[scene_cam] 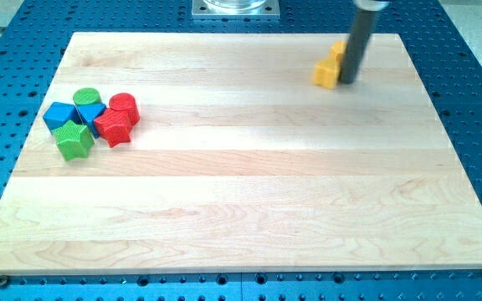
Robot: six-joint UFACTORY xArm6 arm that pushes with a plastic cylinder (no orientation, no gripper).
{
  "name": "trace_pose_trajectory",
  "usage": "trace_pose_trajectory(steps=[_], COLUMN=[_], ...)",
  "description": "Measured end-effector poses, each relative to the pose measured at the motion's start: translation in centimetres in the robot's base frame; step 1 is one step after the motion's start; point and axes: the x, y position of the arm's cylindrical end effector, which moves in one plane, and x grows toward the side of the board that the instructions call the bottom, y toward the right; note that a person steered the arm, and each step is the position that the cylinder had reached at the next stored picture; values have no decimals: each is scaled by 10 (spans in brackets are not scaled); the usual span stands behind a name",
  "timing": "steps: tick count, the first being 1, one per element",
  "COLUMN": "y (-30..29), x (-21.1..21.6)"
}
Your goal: Slide the yellow heart into the red circle
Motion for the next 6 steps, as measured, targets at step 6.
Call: trace_pose_trajectory(steps=[6], y=[-256], x=[37])
